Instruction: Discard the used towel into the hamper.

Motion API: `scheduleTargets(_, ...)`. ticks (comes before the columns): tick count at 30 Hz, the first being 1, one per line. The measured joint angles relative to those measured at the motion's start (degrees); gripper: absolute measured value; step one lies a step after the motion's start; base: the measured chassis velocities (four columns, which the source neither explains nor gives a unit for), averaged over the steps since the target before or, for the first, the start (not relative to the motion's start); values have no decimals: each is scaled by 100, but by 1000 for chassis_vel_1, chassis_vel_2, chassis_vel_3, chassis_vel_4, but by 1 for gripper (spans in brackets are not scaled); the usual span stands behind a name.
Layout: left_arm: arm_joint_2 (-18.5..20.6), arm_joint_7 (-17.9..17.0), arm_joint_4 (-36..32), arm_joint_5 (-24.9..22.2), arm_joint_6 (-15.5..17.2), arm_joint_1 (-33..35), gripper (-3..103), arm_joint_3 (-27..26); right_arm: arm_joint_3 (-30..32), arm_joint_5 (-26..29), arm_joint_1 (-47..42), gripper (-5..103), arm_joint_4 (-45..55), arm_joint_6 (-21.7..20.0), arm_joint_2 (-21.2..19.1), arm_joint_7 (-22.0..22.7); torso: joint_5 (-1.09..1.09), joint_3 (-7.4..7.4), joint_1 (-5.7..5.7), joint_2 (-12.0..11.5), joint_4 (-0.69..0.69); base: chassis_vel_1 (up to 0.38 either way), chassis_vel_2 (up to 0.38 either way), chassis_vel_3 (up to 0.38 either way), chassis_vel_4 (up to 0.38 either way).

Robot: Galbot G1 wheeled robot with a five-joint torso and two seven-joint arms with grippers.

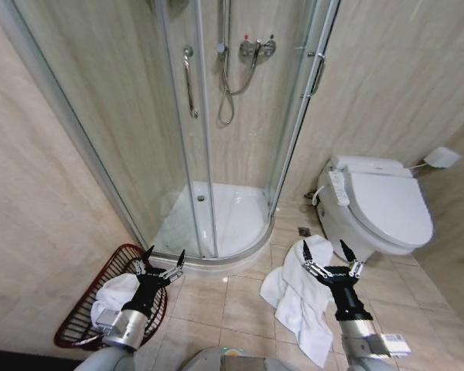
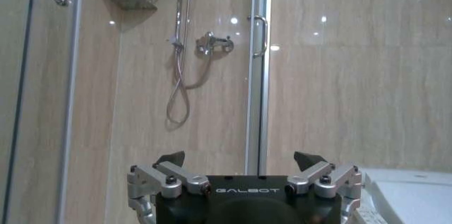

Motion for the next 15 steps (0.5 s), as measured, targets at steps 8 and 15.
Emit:
scheduleTargets(8,0,0,0,0,0,0,100,0,0,0,0,100,0,0,0,0,0,-118,-72,-190,-1,0,0,0,0)
scheduleTargets(15,0,0,0,0,0,0,100,0,0,0,0,100,0,0,0,0,0,-203,-125,-329,0,0,0,0,0)
